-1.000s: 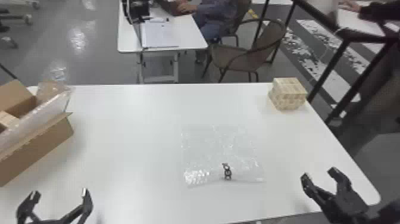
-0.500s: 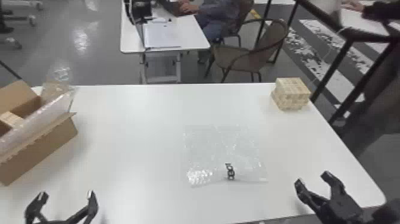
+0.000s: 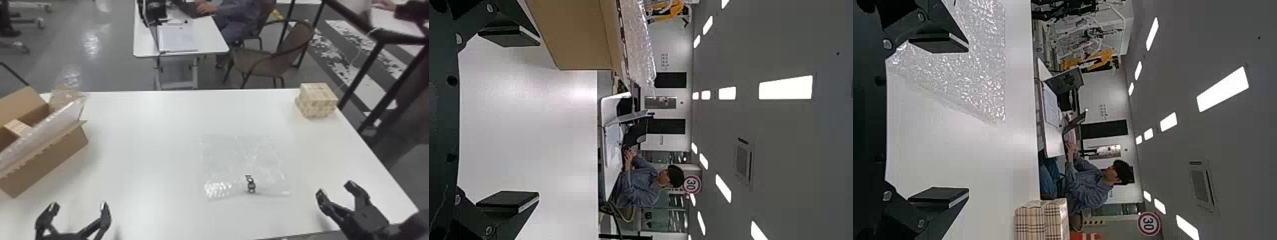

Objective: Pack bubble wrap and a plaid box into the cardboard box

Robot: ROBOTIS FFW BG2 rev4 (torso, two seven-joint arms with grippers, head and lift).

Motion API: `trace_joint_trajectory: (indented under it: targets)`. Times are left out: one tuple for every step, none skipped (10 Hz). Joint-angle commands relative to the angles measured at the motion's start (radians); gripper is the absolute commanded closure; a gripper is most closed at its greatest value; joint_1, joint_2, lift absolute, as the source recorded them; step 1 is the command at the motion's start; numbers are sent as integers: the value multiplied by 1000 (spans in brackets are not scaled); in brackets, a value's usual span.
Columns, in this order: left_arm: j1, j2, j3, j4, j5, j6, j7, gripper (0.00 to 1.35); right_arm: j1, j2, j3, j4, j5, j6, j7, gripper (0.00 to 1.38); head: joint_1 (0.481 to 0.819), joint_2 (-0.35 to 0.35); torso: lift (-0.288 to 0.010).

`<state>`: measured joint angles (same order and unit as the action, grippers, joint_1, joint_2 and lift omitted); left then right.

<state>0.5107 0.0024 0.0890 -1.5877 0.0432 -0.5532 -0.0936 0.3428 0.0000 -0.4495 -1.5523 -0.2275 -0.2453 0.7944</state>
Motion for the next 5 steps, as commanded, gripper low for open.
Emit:
trace_joint_trajectory:
  targets:
    - [0, -1, 2, 0, 3, 1, 0, 202, -1, 1, 0, 1, -1, 0, 0, 260, 695, -98, -110]
    - [2, -1, 3, 0, 4, 1, 0, 202, 1, 1, 0, 3, -3, 0, 0, 260, 695, -98, -110]
    - [2, -1, 3, 0, 6, 1, 0, 202, -1, 1, 0, 6, -7, 0, -1, 260, 695, -97, -110]
    - [3, -1, 3, 0, 9, 6, 0, 202, -1, 1, 0, 6, -7, 0, -1, 260, 695, -96, -110]
    - [5, -4, 3, 0, 12, 7, 0, 202, 1, 1, 0, 9, -10, 0, -1, 260, 695, -96, -110]
